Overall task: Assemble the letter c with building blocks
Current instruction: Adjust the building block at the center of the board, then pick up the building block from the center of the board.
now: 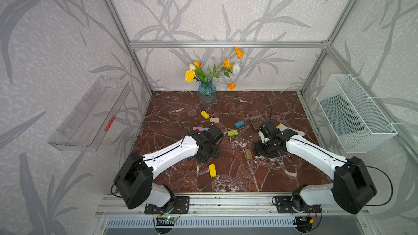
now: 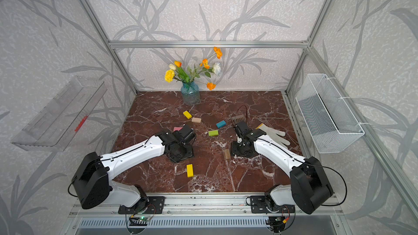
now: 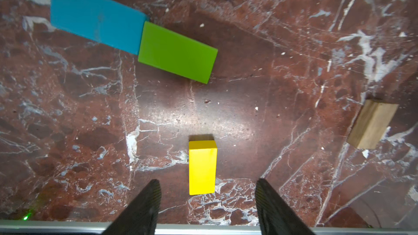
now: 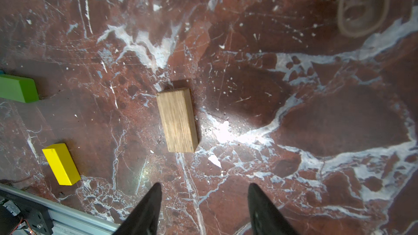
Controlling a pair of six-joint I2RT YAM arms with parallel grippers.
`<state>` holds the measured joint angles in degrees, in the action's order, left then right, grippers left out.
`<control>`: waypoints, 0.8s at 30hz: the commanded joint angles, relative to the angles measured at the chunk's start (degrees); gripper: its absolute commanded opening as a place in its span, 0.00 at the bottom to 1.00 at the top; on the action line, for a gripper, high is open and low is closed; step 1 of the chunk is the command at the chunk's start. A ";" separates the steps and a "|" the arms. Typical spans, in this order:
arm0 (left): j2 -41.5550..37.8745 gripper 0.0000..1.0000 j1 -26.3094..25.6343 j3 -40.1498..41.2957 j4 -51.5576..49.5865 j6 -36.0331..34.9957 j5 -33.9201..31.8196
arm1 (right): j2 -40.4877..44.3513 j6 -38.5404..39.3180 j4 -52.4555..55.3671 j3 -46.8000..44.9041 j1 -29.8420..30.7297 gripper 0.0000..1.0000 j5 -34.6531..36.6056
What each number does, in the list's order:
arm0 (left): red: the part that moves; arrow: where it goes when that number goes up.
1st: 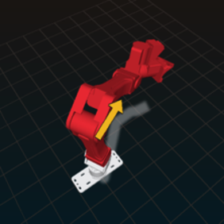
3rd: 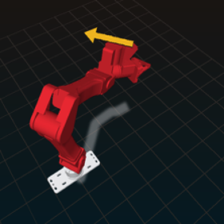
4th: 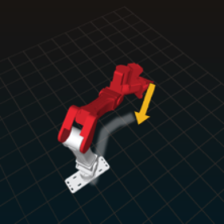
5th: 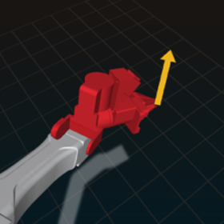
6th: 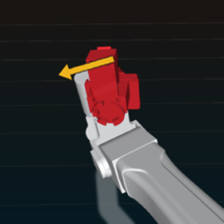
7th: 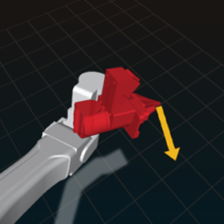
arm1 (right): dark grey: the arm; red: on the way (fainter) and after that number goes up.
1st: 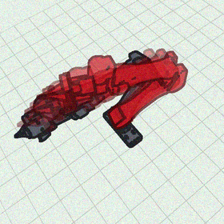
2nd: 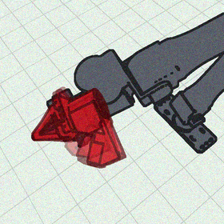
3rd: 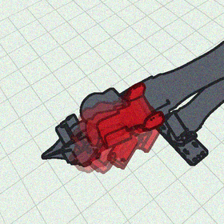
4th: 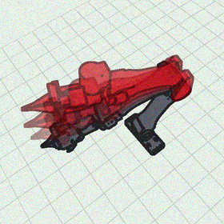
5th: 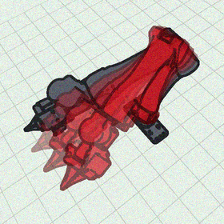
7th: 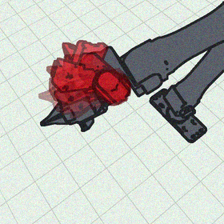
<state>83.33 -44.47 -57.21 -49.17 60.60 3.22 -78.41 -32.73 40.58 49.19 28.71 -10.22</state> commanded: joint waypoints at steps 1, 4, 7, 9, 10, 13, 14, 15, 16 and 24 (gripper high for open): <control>2.23 0.67 -1.37 0.79 2.16 3.58 -0.78 | 1.33 1.44 -0.09 -0.82 -0.89 0.61 -1.94; 4.27 0.63 -2.65 0.97 3.38 4.94 -0.95 | 1.38 1.65 -0.88 -1.61 -1.68 0.61 -3.02; 5.87 0.59 -4.06 0.79 3.42 6.07 -1.61 | 1.59 1.61 -1.73 -2.24 -2.57 0.61 -4.08; 6.69 0.58 -5.04 0.53 3.00 6.86 -2.06 | 1.75 1.70 -2.17 -2.59 -2.99 0.61 -4.82; 7.06 0.56 -5.47 0.34 2.73 7.22 -2.07 | 1.77 1.69 -2.26 -2.77 -3.38 0.61 -5.19; 7.82 0.55 -7.23 0.04 1.43 9.33 -3.00 | 2.25 2.05 -2.33 -2.85 -4.35 0.61 -6.21; 8.07 0.55 -7.87 0.08 1.19 10.22 -3.21 | 2.50 2.12 -2.27 -2.87 -4.60 0.61 -6.39; 8.37 0.55 -8.46 0.08 0.93 11.14 -3.50 | 2.81 2.14 -2.19 -2.95 -4.92 0.61 -6.61; 8.69 0.55 -8.95 0.08 0.75 12.12 -3.64 | 3.12 2.15 -2.25 -3.04 -5.24 0.61 -6.90; 13.34 0.63 -10.42 -4.23 -4.24 13.56 -5.81 | 3.64 3.02 -2.48 -3.90 -7.42 0.61 -9.83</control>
<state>95.26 -54.46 -59.09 -49.74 72.64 -0.21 -75.79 -30.85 38.28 46.06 22.00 -18.26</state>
